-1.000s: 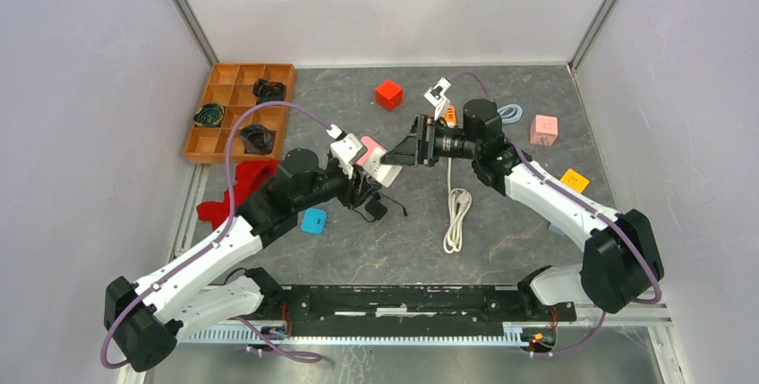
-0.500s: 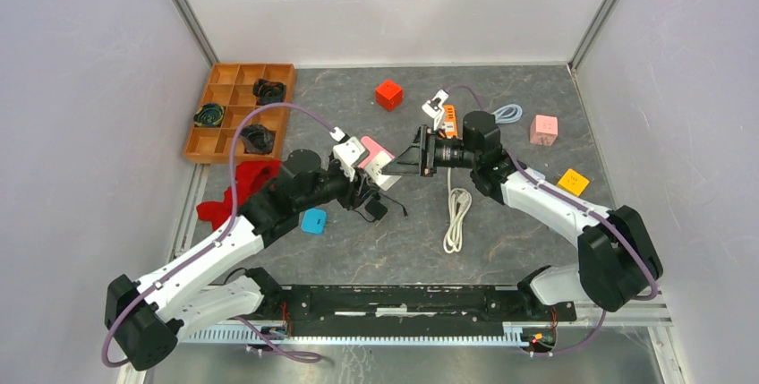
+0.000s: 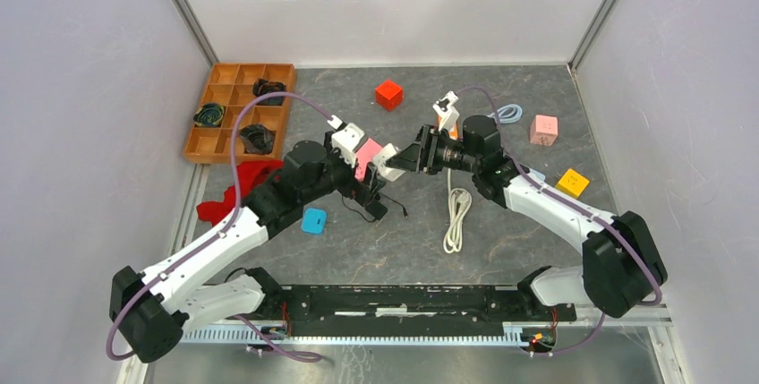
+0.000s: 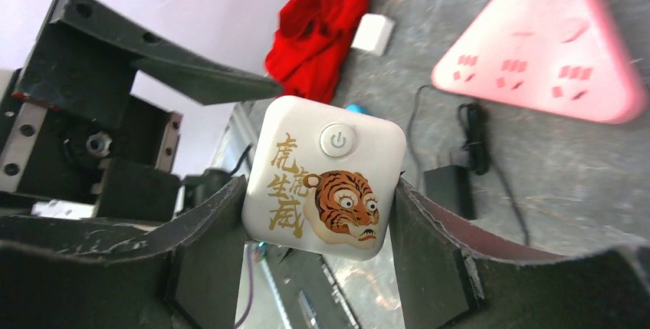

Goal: Insert the plug
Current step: Pick up the plug from the center of the board, then insert the plug into the socket.

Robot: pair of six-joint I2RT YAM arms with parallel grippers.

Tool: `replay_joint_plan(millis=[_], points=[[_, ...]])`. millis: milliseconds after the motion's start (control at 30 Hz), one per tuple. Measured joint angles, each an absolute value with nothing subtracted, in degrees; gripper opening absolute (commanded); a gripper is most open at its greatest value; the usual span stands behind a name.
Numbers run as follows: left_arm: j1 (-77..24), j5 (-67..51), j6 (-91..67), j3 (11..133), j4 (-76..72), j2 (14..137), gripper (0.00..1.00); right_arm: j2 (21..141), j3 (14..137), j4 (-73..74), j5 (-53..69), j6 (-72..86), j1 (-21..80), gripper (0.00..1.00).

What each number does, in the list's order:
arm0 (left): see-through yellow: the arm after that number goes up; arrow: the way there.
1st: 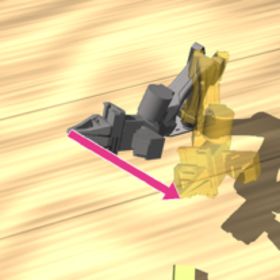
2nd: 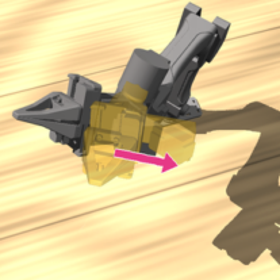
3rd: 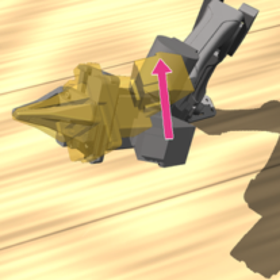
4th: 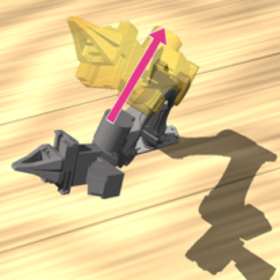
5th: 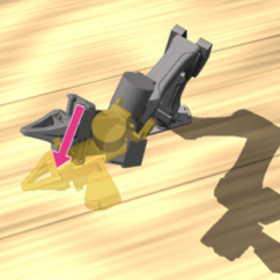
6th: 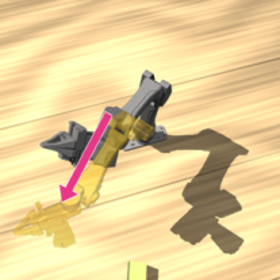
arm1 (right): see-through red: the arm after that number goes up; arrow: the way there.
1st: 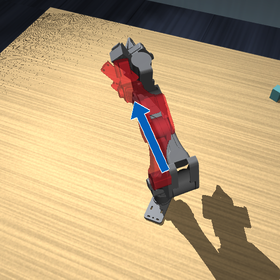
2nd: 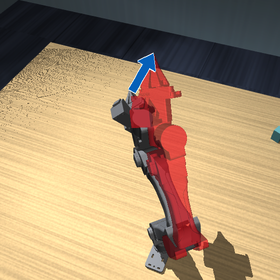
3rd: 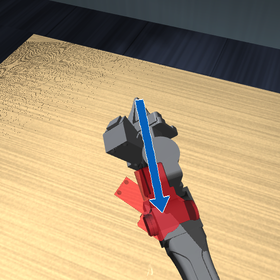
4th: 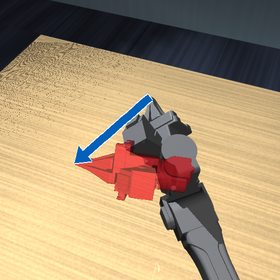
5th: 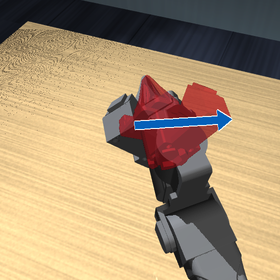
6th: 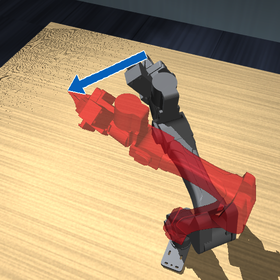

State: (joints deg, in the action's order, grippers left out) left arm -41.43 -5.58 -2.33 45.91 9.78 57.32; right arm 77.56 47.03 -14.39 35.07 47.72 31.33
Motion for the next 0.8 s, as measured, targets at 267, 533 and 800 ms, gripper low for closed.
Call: replay_joint_plan(millis=[267, 533, 800], points=[[-28.77, -12.1, -12.69, 46.26, 9.21, 59.94, 0.99, 75.0, 45.87, -11.9, 20.69, 40.58, 31.22, 0.33], [-13.85, -18.74, -25.1, 47.57, 8.58, 68.58, 0.92, 73.91, 44.31, -12.4, 7.2, 28.05, 36.1, 0.33], [-10.0, -20.99, -30.22, 50.43, 8.12, 80.2, 0.85, 77.95, 44.31, -15.42, -3.05, 22.28, 42.46, 0.32]])
